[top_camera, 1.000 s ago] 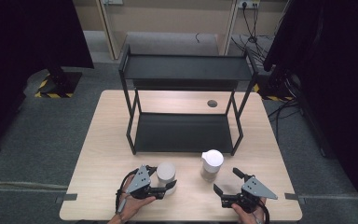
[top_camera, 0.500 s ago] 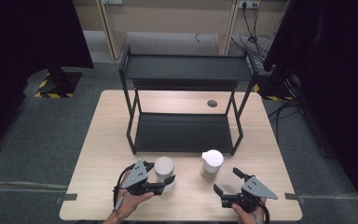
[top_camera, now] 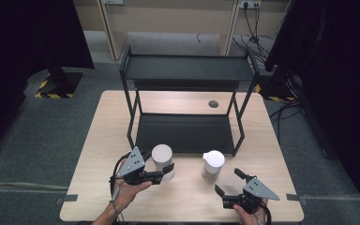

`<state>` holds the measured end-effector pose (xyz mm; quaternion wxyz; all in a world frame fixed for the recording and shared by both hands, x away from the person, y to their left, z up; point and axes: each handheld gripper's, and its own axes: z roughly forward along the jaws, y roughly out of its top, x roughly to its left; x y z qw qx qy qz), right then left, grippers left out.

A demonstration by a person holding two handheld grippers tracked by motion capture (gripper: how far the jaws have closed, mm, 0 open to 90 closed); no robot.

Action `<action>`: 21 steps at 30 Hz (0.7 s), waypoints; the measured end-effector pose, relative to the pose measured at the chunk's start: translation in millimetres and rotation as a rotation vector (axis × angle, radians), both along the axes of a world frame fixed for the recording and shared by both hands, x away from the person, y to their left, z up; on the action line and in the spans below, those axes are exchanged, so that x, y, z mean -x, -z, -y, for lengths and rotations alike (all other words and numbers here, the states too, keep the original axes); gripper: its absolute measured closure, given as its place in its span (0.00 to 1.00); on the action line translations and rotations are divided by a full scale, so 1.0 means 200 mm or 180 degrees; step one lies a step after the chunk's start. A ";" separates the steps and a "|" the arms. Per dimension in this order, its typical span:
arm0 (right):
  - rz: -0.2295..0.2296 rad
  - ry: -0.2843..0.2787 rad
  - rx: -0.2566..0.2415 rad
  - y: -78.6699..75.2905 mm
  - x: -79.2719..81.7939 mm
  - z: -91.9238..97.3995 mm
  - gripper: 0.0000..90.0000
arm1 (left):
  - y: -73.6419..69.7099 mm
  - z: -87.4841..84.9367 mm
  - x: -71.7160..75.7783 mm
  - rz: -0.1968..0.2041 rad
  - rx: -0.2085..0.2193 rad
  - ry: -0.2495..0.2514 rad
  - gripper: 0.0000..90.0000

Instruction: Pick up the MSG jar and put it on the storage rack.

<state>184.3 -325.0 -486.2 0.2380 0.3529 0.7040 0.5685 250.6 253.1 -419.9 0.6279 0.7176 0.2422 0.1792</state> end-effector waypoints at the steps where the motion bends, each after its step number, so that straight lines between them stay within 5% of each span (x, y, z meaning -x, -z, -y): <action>1: 0.0000 0.0001 0.0001 0.00 0.00 0.00 0.01 | -0.01 0.00 -0.01 -0.0004 -0.0003 0.0008 0.39; 21: 0.0004 0.0000 -0.0006 0.00 0.00 0.00 0.01 | -0.27 -0.01 -0.14 -0.0039 0.0040 0.0088 0.39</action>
